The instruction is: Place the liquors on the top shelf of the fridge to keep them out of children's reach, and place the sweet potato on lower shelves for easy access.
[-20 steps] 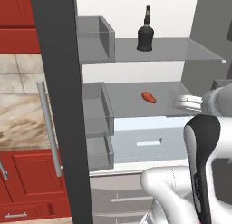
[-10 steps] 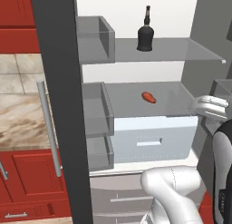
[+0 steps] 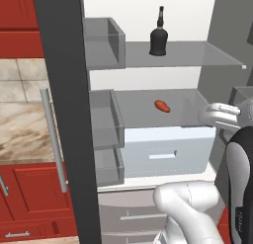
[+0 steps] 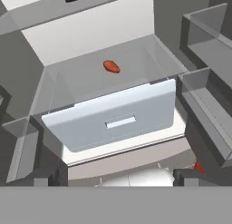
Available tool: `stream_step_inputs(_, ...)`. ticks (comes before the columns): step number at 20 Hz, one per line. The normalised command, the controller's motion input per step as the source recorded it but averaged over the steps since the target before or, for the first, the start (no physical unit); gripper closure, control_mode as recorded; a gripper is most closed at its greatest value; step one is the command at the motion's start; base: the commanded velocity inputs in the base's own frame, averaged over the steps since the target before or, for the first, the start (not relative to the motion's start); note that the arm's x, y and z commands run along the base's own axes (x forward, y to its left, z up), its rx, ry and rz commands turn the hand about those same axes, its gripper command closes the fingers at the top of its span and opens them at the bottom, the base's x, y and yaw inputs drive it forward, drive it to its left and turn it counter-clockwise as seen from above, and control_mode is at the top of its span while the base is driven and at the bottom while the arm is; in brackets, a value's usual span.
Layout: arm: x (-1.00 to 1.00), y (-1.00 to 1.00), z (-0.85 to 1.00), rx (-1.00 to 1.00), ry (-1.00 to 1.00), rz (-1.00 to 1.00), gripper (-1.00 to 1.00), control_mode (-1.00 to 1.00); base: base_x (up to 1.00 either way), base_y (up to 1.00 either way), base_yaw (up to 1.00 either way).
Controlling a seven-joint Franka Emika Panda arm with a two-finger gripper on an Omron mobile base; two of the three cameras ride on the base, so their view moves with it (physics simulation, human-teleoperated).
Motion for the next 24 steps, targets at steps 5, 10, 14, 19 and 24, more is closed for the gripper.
stream_step_inputs(5, 0.0, 0.01, 0.01, 0.0, 0.03, 0.03, -1.0, -1.0, 0.0, 0.0, 0.0)
stream_step_inputs(10, 0.09, 0.0, 0.0, 0.0, 0.0, 0.03, -1.0, -1.0, 0.0, 0.0, 0.0)
stream_step_inputs(14, 0.01, 0.0, 0.0, 0.0, 0.0, 0.06, -1.0, -1.0, 0.0, 0.0, 0.0)
stream_step_inputs(19, 0.0, -0.01, 0.0, 0.0, 0.0, 0.04, -1.0, 1.0, -0.16, -0.03, 0.04)
stream_step_inputs(24, 0.0, 0.0, 0.0, 0.0, 0.0, 0.0, -1.0, 1.0, -0.92, -0.02, 0.17)
